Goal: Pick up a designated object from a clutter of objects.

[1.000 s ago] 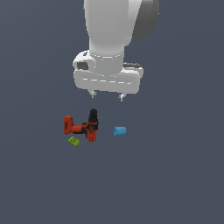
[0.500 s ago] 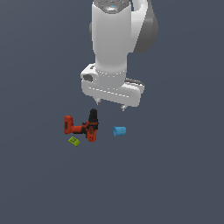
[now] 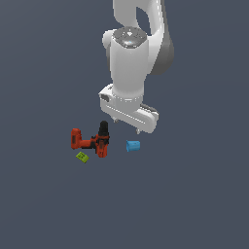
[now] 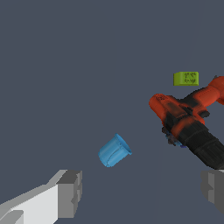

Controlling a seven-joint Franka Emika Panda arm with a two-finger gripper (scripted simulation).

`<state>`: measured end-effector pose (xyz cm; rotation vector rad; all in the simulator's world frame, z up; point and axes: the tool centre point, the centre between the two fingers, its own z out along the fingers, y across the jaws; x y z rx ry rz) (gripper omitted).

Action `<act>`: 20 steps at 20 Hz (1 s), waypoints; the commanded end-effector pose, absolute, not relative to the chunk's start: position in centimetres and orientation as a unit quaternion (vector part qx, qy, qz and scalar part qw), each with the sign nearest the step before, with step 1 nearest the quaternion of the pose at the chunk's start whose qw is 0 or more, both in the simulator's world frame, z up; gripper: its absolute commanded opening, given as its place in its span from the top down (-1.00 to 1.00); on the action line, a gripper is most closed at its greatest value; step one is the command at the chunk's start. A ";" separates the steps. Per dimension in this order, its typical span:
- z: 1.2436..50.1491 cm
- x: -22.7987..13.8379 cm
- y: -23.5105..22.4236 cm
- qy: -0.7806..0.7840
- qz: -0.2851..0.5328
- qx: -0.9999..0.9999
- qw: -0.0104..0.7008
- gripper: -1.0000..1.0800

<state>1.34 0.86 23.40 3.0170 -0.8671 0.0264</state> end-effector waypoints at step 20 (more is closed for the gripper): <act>13.6 0.0 3.4 -0.513 0.002 0.858 -0.002 -0.92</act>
